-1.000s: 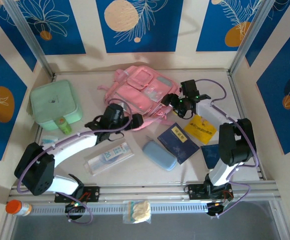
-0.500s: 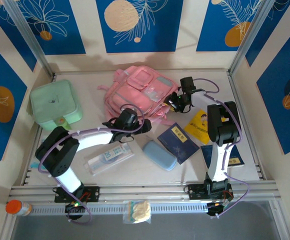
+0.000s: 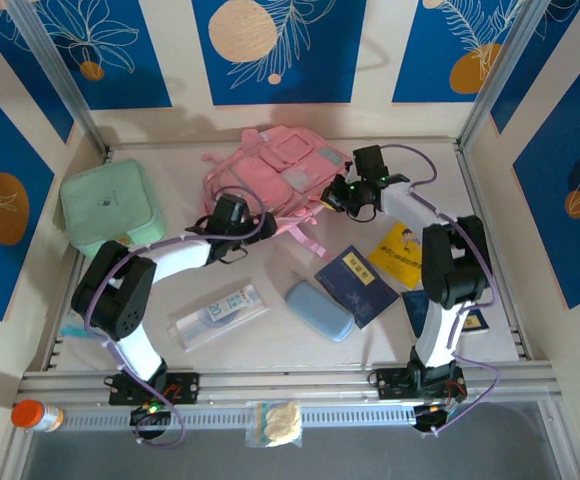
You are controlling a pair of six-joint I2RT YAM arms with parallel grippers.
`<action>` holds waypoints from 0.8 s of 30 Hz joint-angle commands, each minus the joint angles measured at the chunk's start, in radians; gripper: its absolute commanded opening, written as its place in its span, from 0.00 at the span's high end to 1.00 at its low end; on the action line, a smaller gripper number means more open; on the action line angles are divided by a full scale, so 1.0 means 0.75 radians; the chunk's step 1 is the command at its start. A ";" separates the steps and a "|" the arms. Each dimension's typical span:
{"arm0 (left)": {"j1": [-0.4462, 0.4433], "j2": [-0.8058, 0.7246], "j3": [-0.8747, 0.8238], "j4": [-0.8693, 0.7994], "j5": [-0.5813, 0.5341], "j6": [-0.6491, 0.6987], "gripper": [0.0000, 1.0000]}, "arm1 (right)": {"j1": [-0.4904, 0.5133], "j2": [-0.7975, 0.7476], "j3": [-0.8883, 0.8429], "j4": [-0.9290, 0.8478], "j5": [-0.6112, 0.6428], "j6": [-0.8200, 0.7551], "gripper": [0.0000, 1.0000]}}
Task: Pack the student bag
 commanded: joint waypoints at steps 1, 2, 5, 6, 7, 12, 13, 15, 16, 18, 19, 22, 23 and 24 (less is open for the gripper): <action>0.119 0.021 0.073 0.053 0.001 0.104 0.01 | 0.085 -0.234 -0.154 0.081 -0.006 0.112 1.00; 0.143 0.023 0.081 0.079 0.016 0.131 0.01 | 0.111 -0.272 -0.215 0.148 0.030 0.162 1.00; 0.186 0.065 0.182 0.024 0.075 0.180 0.01 | 0.165 -0.279 -0.281 0.232 0.095 0.269 1.00; 0.195 0.079 0.221 -0.005 0.090 0.200 0.01 | 0.175 -0.266 -0.280 0.225 0.138 0.306 1.00; 0.202 0.082 0.245 -0.022 0.100 0.217 0.00 | 0.176 -0.257 -0.287 0.237 0.164 0.343 1.00; 0.237 0.018 0.301 -0.116 0.180 0.291 0.01 | 0.208 -0.234 -0.331 0.398 0.263 0.485 1.00; 0.236 -0.010 0.297 -0.149 0.187 0.296 0.01 | 0.216 -0.234 -0.326 0.392 0.296 0.499 1.00; 0.236 -0.098 0.263 -0.213 0.225 0.280 0.01 | 0.231 -0.241 -0.322 0.407 0.320 0.534 1.00; 0.232 -0.137 0.244 -0.241 0.255 0.269 0.00 | 0.236 -0.246 -0.322 0.402 0.334 0.554 1.00; 0.201 -0.232 0.168 -0.294 0.282 0.239 0.02 | 0.251 -0.261 -0.325 0.388 0.371 0.595 1.00; 0.173 -0.283 0.125 -0.303 0.267 0.219 0.03 | 0.257 -0.270 -0.331 0.381 0.387 0.613 1.00; 0.052 -0.399 0.023 -0.317 0.253 0.218 0.05 | 0.270 -0.283 -0.335 0.388 0.387 0.640 1.00; -0.005 -0.426 0.000 -0.319 0.225 0.228 0.06 | 0.272 -0.284 -0.327 0.374 0.381 0.644 1.00; -0.062 -0.442 -0.014 -0.314 0.205 0.243 0.08 | 0.273 -0.283 -0.317 0.360 0.375 0.643 1.00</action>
